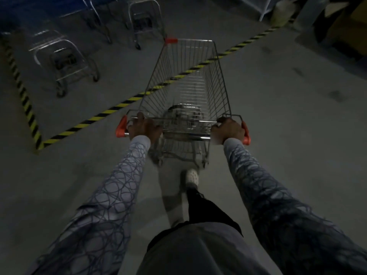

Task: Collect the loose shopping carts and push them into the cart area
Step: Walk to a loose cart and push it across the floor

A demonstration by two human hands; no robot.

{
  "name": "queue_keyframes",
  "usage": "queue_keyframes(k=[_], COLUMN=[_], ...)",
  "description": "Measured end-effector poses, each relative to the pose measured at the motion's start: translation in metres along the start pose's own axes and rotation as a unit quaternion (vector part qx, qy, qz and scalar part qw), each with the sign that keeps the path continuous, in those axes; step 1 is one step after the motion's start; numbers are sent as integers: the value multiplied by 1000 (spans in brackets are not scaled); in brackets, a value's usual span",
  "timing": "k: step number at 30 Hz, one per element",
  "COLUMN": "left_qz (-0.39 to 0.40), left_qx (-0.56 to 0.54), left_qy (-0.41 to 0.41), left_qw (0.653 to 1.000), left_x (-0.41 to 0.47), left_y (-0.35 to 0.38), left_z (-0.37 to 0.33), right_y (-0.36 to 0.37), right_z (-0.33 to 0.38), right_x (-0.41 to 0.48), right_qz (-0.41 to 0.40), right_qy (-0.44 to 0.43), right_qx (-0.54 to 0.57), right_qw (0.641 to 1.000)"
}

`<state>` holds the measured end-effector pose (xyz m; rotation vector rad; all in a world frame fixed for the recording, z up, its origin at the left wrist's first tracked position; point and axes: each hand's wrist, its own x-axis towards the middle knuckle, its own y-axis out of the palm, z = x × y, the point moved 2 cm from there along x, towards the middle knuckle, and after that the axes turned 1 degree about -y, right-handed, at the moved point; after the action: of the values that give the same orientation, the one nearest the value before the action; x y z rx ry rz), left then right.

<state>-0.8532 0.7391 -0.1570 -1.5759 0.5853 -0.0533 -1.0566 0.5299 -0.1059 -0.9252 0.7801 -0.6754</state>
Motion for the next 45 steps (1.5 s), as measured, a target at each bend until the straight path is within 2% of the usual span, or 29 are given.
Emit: queue_keyframes(k=[3,11,15,23,27,30,32,35,37,40,43,45], left_qz=[18,-76,-78,93,101,57,18,-28,-45,-124,-153,-155], left_qx=[-11,-40,20,95,75,26,-29,-60,-50,-45,-30,-33], left_qy=[9,76,70,121,84,121,123,122,133,170,214,214], left_qw=[1000,993,994,984,989,991,992,990,989,977,964,964], left_x=[79,280,371,590,701,769,811,871,913,971,1029,1069], left_y=[-32,-104,-116,-176,-204,-234,-254,-271,-273,-272,-273,-280], left_z=[-38,-113,-144,-246,-301,-351,-381,-420,-446,-475,-503,-533], right_y=[-15,-54,-78,-116,-139,-160,-165,-162,-155,-151,-169,-185], right_z=[23,97,123,166,189,214,235,261,269,278,291,294], right_x=[92,313,402,622,755,839,884,940,986,1074,1173,1237], right_qz=[-5,-15,2,-36,-78,-164,-175,-141,-87,-32,-23,-25], right_qy=[-4,9,14,3,4,-47,-92,-123,-125,-122,-142,-173], right_qx=[-5,3,1,-4,-1,-23,-53,-46,-37,-31,-50,-88], right_qw=[1000,1000,1000,999,997,985,979,981,988,991,988,981])
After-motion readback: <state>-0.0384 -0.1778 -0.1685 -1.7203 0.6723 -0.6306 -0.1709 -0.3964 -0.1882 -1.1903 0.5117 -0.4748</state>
